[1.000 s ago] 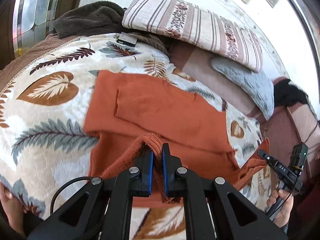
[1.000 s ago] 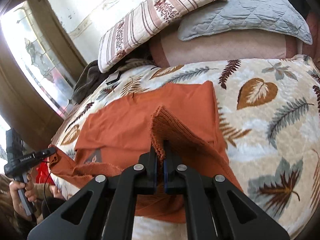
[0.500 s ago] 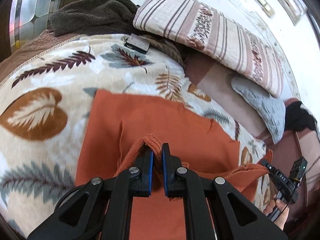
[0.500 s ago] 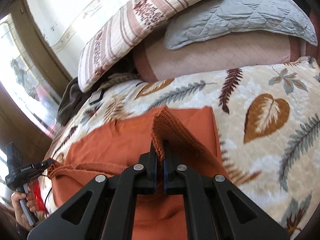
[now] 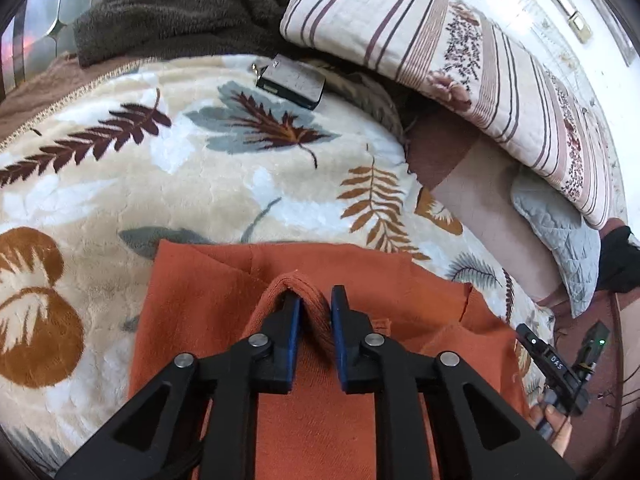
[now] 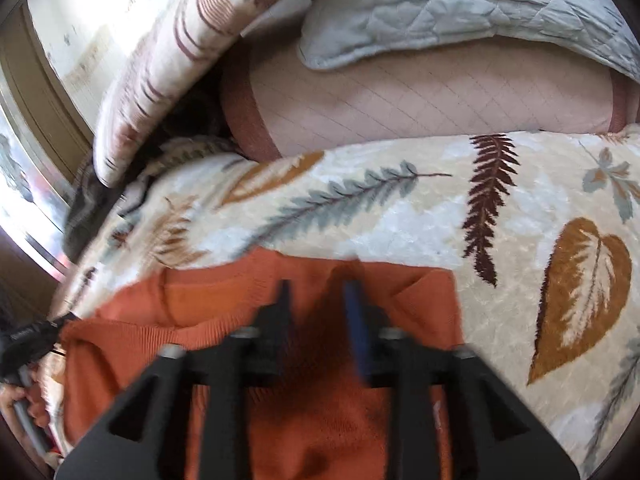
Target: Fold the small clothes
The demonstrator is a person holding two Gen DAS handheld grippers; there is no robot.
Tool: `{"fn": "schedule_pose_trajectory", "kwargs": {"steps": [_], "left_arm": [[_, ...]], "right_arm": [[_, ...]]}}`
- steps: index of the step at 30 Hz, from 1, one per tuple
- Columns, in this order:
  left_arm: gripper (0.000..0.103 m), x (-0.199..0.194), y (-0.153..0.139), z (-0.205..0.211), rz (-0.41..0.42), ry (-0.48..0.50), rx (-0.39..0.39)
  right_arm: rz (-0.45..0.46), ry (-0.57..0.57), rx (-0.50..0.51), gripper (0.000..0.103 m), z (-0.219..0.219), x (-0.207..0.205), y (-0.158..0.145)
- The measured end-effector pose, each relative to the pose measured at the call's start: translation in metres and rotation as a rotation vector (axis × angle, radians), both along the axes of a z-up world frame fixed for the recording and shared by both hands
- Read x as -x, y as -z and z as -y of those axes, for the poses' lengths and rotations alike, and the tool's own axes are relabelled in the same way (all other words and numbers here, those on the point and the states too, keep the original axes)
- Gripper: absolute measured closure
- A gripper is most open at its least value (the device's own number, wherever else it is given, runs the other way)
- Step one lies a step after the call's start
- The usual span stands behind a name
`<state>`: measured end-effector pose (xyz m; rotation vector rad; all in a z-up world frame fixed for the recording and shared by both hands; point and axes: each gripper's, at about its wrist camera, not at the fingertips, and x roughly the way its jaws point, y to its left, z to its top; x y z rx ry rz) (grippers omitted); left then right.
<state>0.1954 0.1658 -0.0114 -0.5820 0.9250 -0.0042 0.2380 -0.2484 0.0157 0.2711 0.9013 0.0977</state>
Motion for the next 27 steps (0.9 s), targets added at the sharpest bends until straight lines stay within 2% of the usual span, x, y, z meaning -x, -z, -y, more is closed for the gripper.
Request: {"fn": "schedule_pose_trajectory", "kwargs": {"steps": [3, 4, 5, 7, 9, 13, 16, 19, 21, 22, 23, 24, 27], "left_arm": [[0.080, 0.003, -0.002, -0.008, 0.017, 0.015, 0.022], [0.069, 0.004, -0.005, -0.010, 0.021, 0.013, 0.012], [0.053, 0.006, -0.011, -0.013, 0.033, 0.003, -0.013], [0.042, 0.010, -0.024, -0.018, 0.080, -0.012, -0.052], [0.040, 0.008, -0.034, -0.021, 0.102, 0.007, -0.070], [0.041, -0.006, -0.029, -0.016, 0.079, 0.076, -0.095], [0.045, -0.018, -0.012, -0.009, 0.051, 0.126, -0.102], [0.055, -0.027, 0.005, 0.005, 0.023, 0.170, -0.144], [0.060, -0.033, 0.015, 0.014, 0.009, 0.187, -0.188], [0.068, -0.036, 0.021, 0.018, -0.001, 0.196, -0.211], [0.086, -0.039, 0.026, 0.022, -0.011, 0.202, -0.234], [0.096, -0.039, 0.029, 0.024, -0.015, 0.203, -0.260], [0.098, -0.031, 0.021, 0.019, 0.051, 0.161, -0.271]], "right_arm": [[0.020, -0.013, -0.007, 0.055, 0.009, 0.007, -0.003], [0.027, -0.016, -0.016, 0.055, 0.014, 0.011, -0.005], [0.032, -0.021, -0.024, 0.055, 0.019, 0.013, -0.007], [0.037, -0.027, -0.025, 0.055, 0.027, 0.017, -0.012], [0.040, -0.051, -0.005, 0.055, 0.034, 0.019, -0.016], [0.020, -0.081, 0.021, 0.055, 0.042, 0.011, -0.014], [-0.009, -0.116, 0.052, 0.055, 0.036, -0.002, -0.004], [-0.040, -0.160, 0.070, 0.057, 0.024, -0.015, 0.009], [-0.073, -0.189, 0.081, 0.064, 0.015, -0.023, 0.021], [-0.095, -0.193, 0.100, 0.080, 0.011, -0.027, 0.027], [-0.112, -0.188, 0.132, 0.094, 0.007, -0.029, 0.033], [-0.112, -0.182, 0.150, 0.094, 0.004, -0.029, 0.035], [-0.049, -0.143, 0.168, 0.095, 0.004, -0.021, 0.022]]}}
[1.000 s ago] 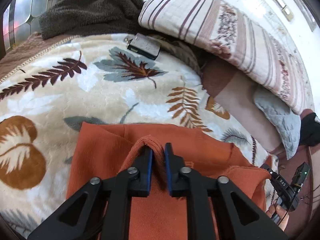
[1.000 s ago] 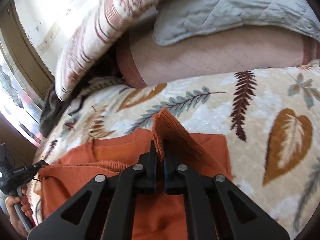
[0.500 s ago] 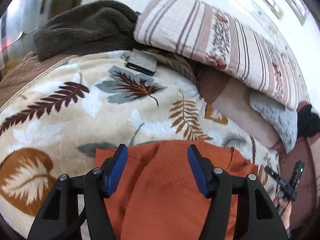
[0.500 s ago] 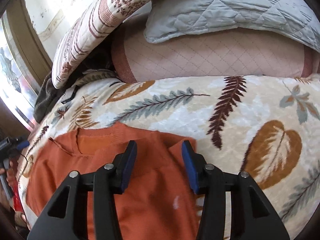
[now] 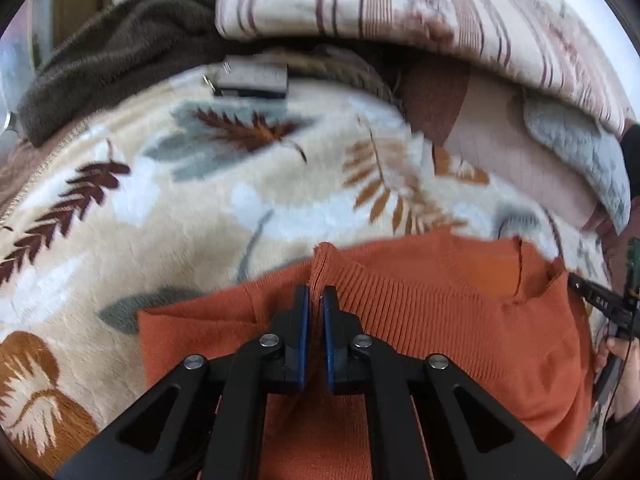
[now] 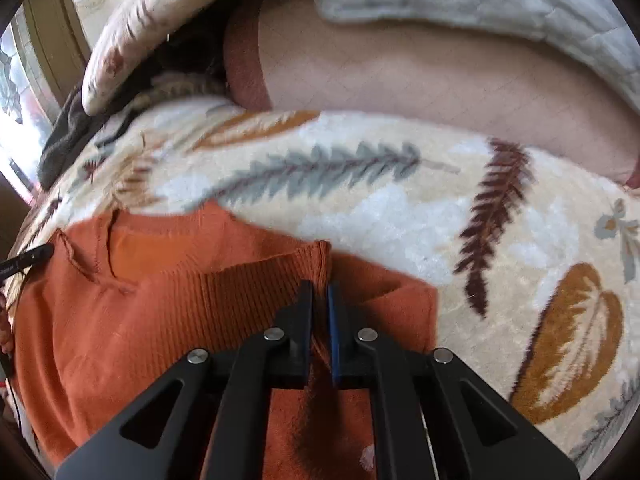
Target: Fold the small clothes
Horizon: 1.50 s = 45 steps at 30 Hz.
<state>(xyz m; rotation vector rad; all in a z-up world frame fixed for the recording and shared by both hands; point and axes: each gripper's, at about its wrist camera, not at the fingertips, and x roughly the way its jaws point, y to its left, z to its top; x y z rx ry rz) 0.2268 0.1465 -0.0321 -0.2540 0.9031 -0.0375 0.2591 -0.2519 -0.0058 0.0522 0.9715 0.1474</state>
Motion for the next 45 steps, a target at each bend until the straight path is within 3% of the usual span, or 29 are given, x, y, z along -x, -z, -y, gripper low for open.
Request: {"fn": "schedule_pose_trajectory", "kwargs": {"steps": [3, 9, 10, 14, 16, 18, 20, 24, 31, 35, 37, 41, 45], "left_arm": [[0.098, 0.010, -0.016, -0.017, 0.075, -0.059, 0.072], [0.098, 0.010, -0.031, -0.032, 0.164, -0.152, 0.088], [0.098, 0.007, -0.027, -0.033, 0.158, -0.159, 0.096], [0.097, -0.017, 0.012, -0.024, -0.009, -0.160, 0.030], [0.094, -0.020, 0.017, -0.020, -0.022, -0.151, -0.007], [0.090, -0.021, 0.010, -0.016, -0.030, -0.134, -0.022], [0.081, -0.017, 0.001, -0.014, -0.028, -0.109, -0.039], [0.070, 0.014, -0.025, -0.006, 0.008, -0.062, -0.039], [0.071, 0.070, -0.025, 0.038, -0.008, 0.041, -0.037], [0.072, 0.079, 0.001, 0.042, -0.104, 0.010, -0.090], [0.077, 0.082, 0.006, 0.035, -0.093, 0.005, -0.083], [0.080, 0.096, -0.002, 0.019, -0.080, -0.041, 0.004], [0.080, 0.117, -0.007, 0.014, -0.093, -0.058, 0.032]], "right_arm": [[0.075, 0.033, -0.023, 0.095, 0.010, 0.006, -0.021], [0.192, 0.131, -0.063, 0.095, 0.031, -0.001, -0.042], [0.189, 0.142, -0.068, 0.095, 0.031, -0.004, -0.038], [0.068, 0.143, -0.060, 0.095, 0.028, -0.023, 0.003], [0.014, 0.128, -0.046, 0.092, 0.024, -0.028, 0.020], [0.031, 0.138, -0.042, 0.086, 0.026, -0.026, 0.014], [0.039, 0.135, -0.042, 0.070, 0.026, -0.022, 0.003], [0.051, 0.072, -0.045, 0.069, 0.017, 0.006, -0.021], [0.012, -0.150, 0.008, 0.068, -0.053, 0.071, -0.024], [-0.067, -0.148, 0.038, 0.068, -0.072, 0.073, 0.010], [-0.058, -0.129, 0.035, 0.066, -0.073, 0.072, 0.018], [-0.070, -0.083, 0.016, 0.065, -0.079, 0.075, 0.001], [-0.033, -0.183, 0.036, 0.065, -0.113, 0.090, -0.018]]}}
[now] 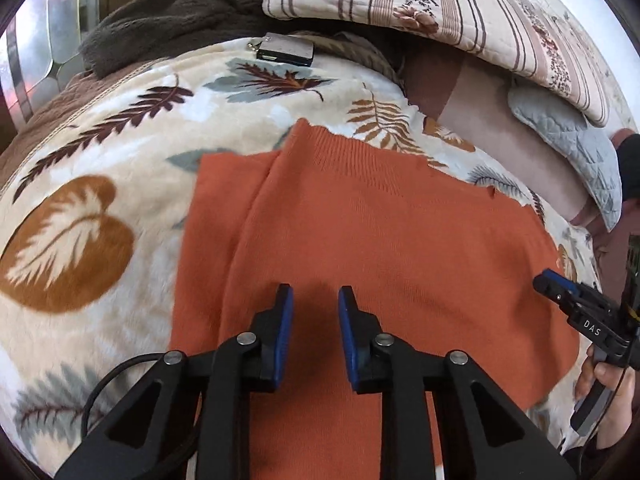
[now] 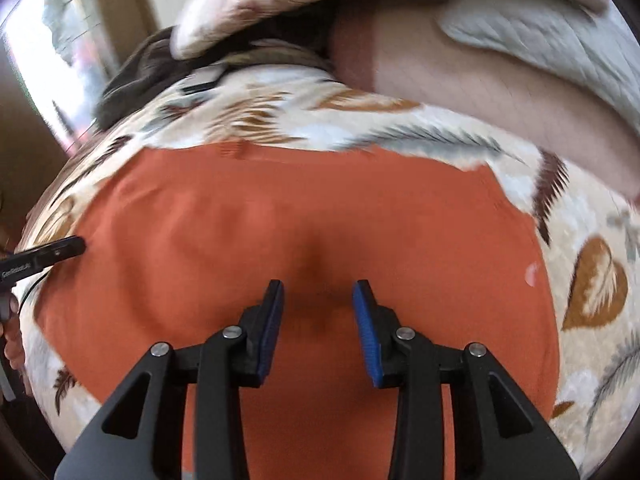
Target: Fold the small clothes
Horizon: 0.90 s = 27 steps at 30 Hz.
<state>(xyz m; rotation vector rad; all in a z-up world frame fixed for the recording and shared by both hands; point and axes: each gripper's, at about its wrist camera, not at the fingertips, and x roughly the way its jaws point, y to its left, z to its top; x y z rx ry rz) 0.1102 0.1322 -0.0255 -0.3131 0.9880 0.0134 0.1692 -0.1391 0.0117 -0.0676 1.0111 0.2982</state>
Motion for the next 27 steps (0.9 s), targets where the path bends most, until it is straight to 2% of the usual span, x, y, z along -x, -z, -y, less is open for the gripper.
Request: {"fn": "schedule_pose_trajectory", "kwargs": {"steps": [5, 7, 9, 12, 15, 19, 21, 23, 25, 27], "left_arm": [[0.080, 0.022, 0.005, -0.009, -0.045, -0.036, 0.035], [0.084, 0.027, 0.008, -0.014, -0.053, -0.046, 0.044], [0.085, 0.032, 0.008, -0.018, -0.046, -0.043, 0.067], [0.085, 0.041, 0.003, -0.023, -0.025, -0.046, 0.101], [0.085, 0.047, 0.000, -0.028, -0.026, -0.060, 0.137], [0.084, 0.049, -0.005, -0.032, -0.023, -0.077, 0.154], [0.081, 0.052, -0.007, -0.036, -0.021, -0.094, 0.149], [0.065, 0.053, -0.008, -0.044, -0.029, -0.121, 0.138], [0.058, 0.052, -0.006, -0.051, -0.041, -0.142, 0.131], [0.058, 0.050, 0.001, -0.060, -0.068, -0.160, 0.135]], "right_arm": [[-0.025, -0.086, -0.015, 0.065, -0.043, 0.008, 0.006], [-0.057, -0.105, 0.027, 0.065, -0.057, 0.007, 0.024], [-0.047, -0.101, 0.065, 0.064, -0.063, 0.006, 0.029], [-0.046, -0.078, 0.030, 0.064, -0.068, 0.006, 0.013], [-0.023, -0.128, 0.021, 0.064, -0.091, 0.004, -0.005], [-0.054, -0.172, -0.050, 0.064, -0.131, -0.014, -0.017], [-0.067, -0.184, -0.081, 0.063, -0.154, -0.025, -0.018], [-0.091, -0.195, -0.110, 0.056, -0.178, -0.037, -0.014], [-0.148, -0.202, -0.154, 0.052, -0.203, -0.051, -0.004], [-0.191, -0.192, -0.180, 0.052, -0.221, -0.061, 0.006]]}}
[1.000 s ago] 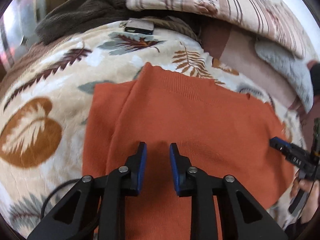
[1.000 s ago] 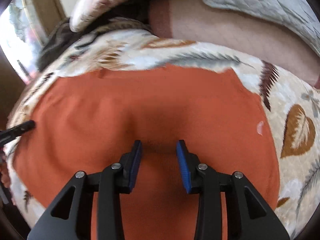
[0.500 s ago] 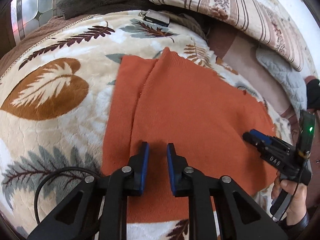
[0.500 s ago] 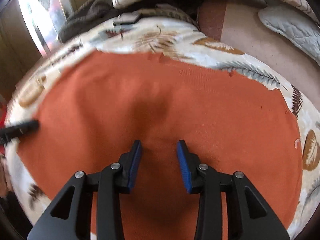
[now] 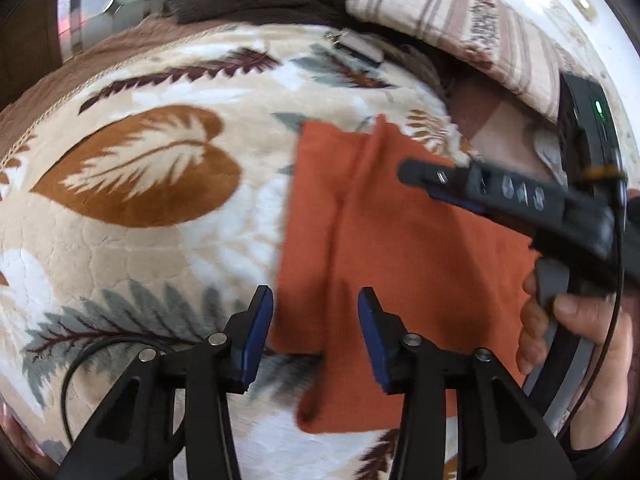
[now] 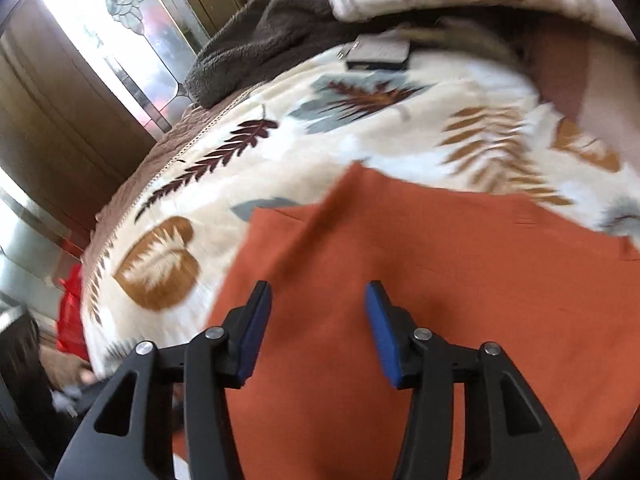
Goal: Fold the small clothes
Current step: 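Grasp the sweater's side edge with the left gripper and lift it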
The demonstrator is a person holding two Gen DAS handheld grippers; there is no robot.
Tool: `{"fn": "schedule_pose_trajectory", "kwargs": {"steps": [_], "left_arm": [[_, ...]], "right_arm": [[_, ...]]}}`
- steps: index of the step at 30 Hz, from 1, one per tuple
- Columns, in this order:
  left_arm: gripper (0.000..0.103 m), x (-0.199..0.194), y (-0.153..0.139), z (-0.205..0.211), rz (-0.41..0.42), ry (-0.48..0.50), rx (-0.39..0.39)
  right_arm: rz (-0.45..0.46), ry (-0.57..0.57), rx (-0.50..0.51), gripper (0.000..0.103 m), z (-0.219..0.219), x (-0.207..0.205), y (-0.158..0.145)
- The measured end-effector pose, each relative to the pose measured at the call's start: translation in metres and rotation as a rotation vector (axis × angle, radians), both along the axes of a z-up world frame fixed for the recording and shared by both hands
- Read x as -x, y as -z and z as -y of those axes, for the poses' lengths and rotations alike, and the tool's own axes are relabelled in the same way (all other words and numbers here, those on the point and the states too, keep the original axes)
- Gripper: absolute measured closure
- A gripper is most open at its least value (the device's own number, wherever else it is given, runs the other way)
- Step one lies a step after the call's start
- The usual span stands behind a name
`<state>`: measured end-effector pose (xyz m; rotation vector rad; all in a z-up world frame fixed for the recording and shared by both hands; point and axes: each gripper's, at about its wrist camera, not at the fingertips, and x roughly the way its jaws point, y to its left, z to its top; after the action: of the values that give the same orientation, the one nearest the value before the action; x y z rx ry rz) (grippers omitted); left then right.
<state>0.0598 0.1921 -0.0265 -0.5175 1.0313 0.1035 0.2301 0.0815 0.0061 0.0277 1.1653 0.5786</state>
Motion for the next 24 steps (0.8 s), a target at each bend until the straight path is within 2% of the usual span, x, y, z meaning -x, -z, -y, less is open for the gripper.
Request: {"fn": "schedule_pose_trajectory", "kwargs": {"steps": [4, 6, 10, 15, 16, 19, 20, 21, 23, 24], "left_arm": [[0.058, -0.002, 0.010, -0.008, -0.016, -0.003, 0.084], [0.058, -0.002, 0.011, -0.008, -0.018, 0.006, 0.095], [0.058, -0.006, 0.016, -0.008, -0.036, 0.007, 0.124], [0.058, -0.003, 0.019, -0.016, -0.032, -0.003, 0.185], [0.058, -0.003, 0.020, -0.017, -0.032, -0.004, 0.193], [0.058, -0.003, 0.020, -0.018, -0.036, -0.003, 0.199], [0.058, -0.003, 0.020, -0.018, -0.035, -0.003, 0.199], [0.058, -0.005, 0.019, -0.016, -0.034, -0.004, 0.199], [0.058, -0.006, 0.017, -0.015, -0.027, -0.002, 0.198], [0.058, -0.007, 0.017, -0.019, -0.019, 0.005, 0.201]], "right_arm": [[-0.105, 0.024, -0.043, 0.051, -0.025, -0.016, 0.016], [-0.137, 0.031, -0.036, 0.044, -0.038, -0.023, 0.021], [-0.167, 0.040, 0.026, 0.025, -0.064, -0.033, 0.023], [-0.154, 0.048, 0.190, 0.024, -0.092, -0.039, 0.029], [-0.135, 0.024, 0.247, 0.026, -0.100, -0.038, 0.032], [-0.053, -0.039, 0.408, 0.042, -0.116, -0.030, 0.040], [-0.026, -0.056, 0.434, 0.049, -0.118, -0.027, 0.040], [-0.019, -0.055, 0.438, 0.055, -0.117, -0.027, 0.039], [-0.020, -0.032, 0.409, 0.084, -0.104, -0.033, 0.032], [-0.033, -0.021, 0.374, 0.087, -0.095, -0.037, 0.029]]}}
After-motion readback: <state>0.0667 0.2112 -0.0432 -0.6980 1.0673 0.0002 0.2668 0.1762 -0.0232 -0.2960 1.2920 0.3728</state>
